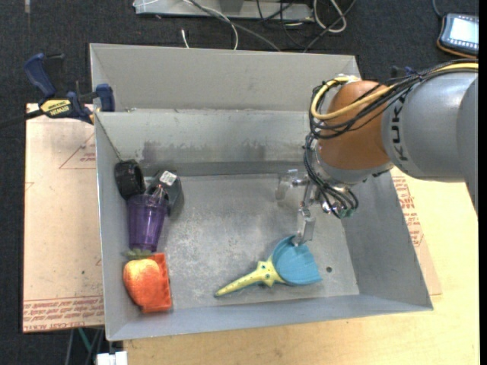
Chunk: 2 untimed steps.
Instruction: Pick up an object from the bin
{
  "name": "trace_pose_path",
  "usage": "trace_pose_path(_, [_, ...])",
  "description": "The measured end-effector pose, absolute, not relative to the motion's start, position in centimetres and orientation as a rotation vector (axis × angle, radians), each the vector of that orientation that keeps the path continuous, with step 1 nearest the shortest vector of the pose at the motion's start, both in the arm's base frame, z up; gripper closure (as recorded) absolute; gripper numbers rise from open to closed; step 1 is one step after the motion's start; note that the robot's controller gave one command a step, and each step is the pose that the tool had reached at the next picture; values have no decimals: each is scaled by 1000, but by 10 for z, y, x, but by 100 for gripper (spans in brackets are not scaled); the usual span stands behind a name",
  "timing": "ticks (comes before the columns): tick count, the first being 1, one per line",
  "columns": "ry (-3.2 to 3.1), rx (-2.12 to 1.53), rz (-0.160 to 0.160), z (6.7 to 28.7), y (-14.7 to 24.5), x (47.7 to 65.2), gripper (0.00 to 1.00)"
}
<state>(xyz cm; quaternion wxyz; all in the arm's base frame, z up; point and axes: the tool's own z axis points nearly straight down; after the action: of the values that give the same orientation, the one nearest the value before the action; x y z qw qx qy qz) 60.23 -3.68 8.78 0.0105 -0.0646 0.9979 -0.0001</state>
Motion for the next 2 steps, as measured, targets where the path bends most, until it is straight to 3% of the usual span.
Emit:
trace_pose_path(1, [3030,-756,-5,75,-44,588,0])
trace_pose_path(2, [3007,-832,-4,70,-41,509,0])
